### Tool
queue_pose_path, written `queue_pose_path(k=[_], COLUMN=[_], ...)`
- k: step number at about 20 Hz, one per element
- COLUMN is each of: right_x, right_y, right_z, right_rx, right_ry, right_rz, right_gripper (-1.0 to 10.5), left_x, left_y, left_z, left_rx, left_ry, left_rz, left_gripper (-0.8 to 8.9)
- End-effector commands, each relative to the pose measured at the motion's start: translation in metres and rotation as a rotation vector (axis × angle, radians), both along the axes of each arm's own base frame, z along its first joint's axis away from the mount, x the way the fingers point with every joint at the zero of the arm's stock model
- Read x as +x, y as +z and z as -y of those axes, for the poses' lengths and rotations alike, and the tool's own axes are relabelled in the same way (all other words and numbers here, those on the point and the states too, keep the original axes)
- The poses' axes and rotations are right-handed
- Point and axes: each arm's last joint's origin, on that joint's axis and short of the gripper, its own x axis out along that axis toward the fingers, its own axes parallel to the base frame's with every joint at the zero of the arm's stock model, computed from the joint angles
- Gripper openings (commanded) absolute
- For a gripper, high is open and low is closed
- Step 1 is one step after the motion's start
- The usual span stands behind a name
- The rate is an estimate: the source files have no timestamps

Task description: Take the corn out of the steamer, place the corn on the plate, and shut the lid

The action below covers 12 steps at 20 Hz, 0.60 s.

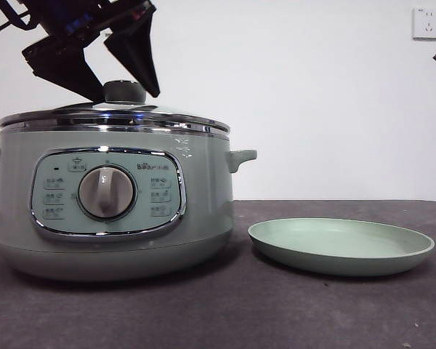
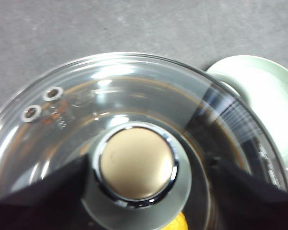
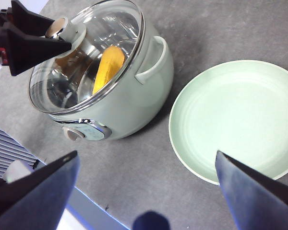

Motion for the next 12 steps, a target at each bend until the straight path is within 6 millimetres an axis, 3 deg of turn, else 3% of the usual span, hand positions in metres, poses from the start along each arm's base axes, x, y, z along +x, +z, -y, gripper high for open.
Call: queue_pose_path(k=[1,2,7,12], right_x=[0.001,0.001,0.001,0.011], right_y=[0.001,0.001,0.001,0.004], right_z=[0.000,0.000,0.000,-0.014], right_rx=[0.002,0.002,0.004,0.060], right_ry=[-0.004,-0.004,-0.004,0.025], right_rz=[0.005,0.005,0.009,0.027], right_gripper=[4.7,4.7,4.7,4.7], left_x=[0.001,0.001,0.001,-0.010], left_y=[0.000,0.000,0.003,0.034], left_z=[0.002,0.002,0.002,-0.009], left_rx=[0.020,0.031,0.027,-0.006], left_ry=[-0.020,-0.031,-0.037,0.005], left_rz=[0.016,0.023,0.048,0.159], left_gripper=[0.81,-0.04,-0.09,-0.09])
